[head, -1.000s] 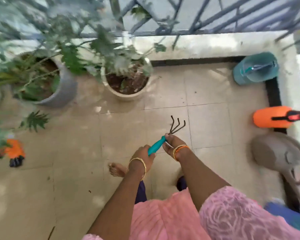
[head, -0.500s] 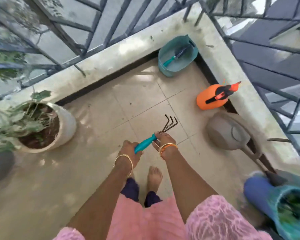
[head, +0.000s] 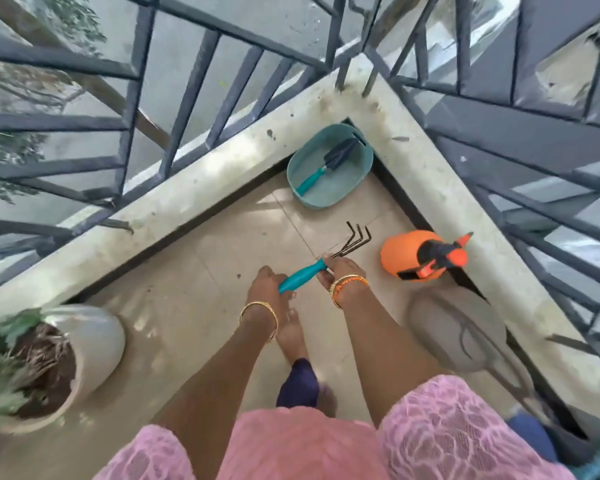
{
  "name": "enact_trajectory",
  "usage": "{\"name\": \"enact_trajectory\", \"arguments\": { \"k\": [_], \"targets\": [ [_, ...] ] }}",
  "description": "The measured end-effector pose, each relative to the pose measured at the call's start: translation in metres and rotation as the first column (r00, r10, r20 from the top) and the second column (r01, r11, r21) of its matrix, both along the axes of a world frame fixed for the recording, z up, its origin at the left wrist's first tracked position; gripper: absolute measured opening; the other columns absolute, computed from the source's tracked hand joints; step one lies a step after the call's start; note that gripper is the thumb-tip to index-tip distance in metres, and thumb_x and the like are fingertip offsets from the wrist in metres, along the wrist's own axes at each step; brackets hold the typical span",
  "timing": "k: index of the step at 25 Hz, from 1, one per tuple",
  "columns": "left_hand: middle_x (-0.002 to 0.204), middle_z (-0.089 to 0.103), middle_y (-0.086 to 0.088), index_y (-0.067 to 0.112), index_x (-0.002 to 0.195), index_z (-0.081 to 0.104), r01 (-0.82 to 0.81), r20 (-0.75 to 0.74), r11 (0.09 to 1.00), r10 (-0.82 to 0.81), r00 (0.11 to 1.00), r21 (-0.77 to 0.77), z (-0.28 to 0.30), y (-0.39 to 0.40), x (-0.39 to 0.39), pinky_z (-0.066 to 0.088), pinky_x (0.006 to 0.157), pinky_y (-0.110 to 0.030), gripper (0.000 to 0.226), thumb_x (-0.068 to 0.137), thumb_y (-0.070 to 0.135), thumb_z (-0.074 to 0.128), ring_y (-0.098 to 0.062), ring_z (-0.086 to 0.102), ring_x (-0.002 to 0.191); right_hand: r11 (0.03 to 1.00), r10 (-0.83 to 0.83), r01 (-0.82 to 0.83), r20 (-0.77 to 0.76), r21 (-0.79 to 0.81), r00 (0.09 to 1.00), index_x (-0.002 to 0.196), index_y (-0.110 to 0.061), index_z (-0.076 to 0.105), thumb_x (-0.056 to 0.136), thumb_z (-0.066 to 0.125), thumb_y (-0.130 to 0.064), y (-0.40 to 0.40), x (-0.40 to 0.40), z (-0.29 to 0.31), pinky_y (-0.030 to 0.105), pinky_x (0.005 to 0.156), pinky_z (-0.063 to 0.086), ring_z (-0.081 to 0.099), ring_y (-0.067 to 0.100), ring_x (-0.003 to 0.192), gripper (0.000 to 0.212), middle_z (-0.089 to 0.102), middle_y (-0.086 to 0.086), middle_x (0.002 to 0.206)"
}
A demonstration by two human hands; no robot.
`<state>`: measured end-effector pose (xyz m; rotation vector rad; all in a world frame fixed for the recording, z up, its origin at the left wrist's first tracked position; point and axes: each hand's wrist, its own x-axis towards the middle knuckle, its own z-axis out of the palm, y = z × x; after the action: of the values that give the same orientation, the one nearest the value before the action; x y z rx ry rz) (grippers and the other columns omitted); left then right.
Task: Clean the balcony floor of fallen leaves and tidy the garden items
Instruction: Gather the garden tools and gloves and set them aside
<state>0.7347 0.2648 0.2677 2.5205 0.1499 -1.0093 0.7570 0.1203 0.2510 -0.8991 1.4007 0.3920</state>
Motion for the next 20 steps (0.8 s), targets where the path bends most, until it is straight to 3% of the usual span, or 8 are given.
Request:
{"name": "enact_trajectory", "arguments": {
  "k": [5, 8, 11, 14, 16, 20],
  "targets": [
    [0.111, 0.056, -0.004, 0.022, 0.122, 0.061, 0.127, 0.045, 0.984, -0.133, 0.99, 0.122, -0.015, -0.032, 0.092, 0.047, 0.084, -0.034, 0.034, 0.09, 0.033, 0.061, -0.024, 0.056, 0.104, 0.998, 0.027, -0.023, 0.088, -0.055, 0.996, 0.083, -0.009, 0.055, 0.081, 0.069, 0.0, -0.029, 0.087, -0.014, 0.025, 0.056, 0.057, 0.063, 0.022, 0.072, 0.016, 0.06, 0.01, 0.081],
    [0.113, 0.06, -0.004, 0.02, 0.123, 0.055, 0.218, 0.1, 0.967, -0.231, 0.968, 0.129, -0.026, -0.044, 0.129, 0.049, 0.084, -0.036, 0.033, 0.092, 0.033, 0.056, -0.025, 0.058, 0.105, 0.993, 0.074, -0.064, 0.105, -0.094, 0.992, 0.099, -0.004, 0.058, 0.081, 0.07, -0.001, -0.044, 0.133, -0.024, 0.028, 0.061, 0.059, 0.064, 0.022, 0.073, 0.022, 0.061, 0.012, 0.089],
    [0.121, 0.058, -0.004, 0.019, 0.127, 0.05, 0.188, 0.168, 0.975, -0.207, 0.964, 0.119, -0.044, -0.059, 0.158, 0.048, 0.086, -0.038, 0.033, 0.095, 0.026, 0.049, -0.025, 0.055, 0.11, 0.989, 0.144, -0.138, 0.111, -0.058, 0.983, 0.114, 0.003, 0.057, 0.08, 0.07, 0.0, -0.062, 0.174, -0.036, 0.03, 0.065, 0.06, 0.066, 0.024, 0.079, 0.036, 0.063, 0.015, 0.101],
    [0.13, 0.052, -0.005, 0.016, 0.132, 0.045, 0.121, 0.231, 0.979, -0.157, 0.96, 0.161, -0.079, -0.072, 0.186, 0.046, 0.09, -0.037, 0.035, 0.097, 0.02, 0.047, -0.023, 0.049, 0.118, 0.977, 0.214, -0.211, 0.112, -0.04, 0.97, 0.112, 0.006, 0.053, 0.081, 0.067, 0.005, -0.075, 0.214, -0.062, 0.034, 0.072, 0.059, 0.065, 0.028, 0.089, 0.034, 0.061, 0.021, 0.108],
    [0.129, 0.051, -0.005, 0.014, 0.131, 0.045, 0.166, 0.239, 0.96, -0.22, 0.946, 0.225, -0.107, -0.08, 0.197, 0.044, 0.09, -0.036, 0.034, 0.097, 0.019, 0.047, -0.024, 0.046, 0.118, 0.971, 0.238, -0.234, 0.074, -0.058, 0.969, 0.101, 0.001, 0.049, 0.08, 0.066, 0.007, -0.084, 0.232, -0.091, 0.037, 0.079, 0.057, 0.064, 0.029, 0.09, 0.028, 0.061, 0.02, 0.101],
    [0.122, 0.059, -0.007, 0.014, 0.122, 0.056, 0.178, 0.151, 0.962, -0.211, 0.966, 0.209, -0.163, -0.099, 0.217, 0.043, 0.094, -0.038, 0.028, 0.099, 0.023, 0.041, -0.026, 0.053, 0.113, 0.935, 0.347, -0.345, 0.003, -0.083, 0.938, 0.104, 0.004, 0.053, 0.082, 0.064, 0.006, -0.088, 0.25, -0.159, 0.028, 0.064, 0.059, 0.065, 0.025, 0.08, 0.025, 0.061, 0.022, 0.111]
  ]
}}
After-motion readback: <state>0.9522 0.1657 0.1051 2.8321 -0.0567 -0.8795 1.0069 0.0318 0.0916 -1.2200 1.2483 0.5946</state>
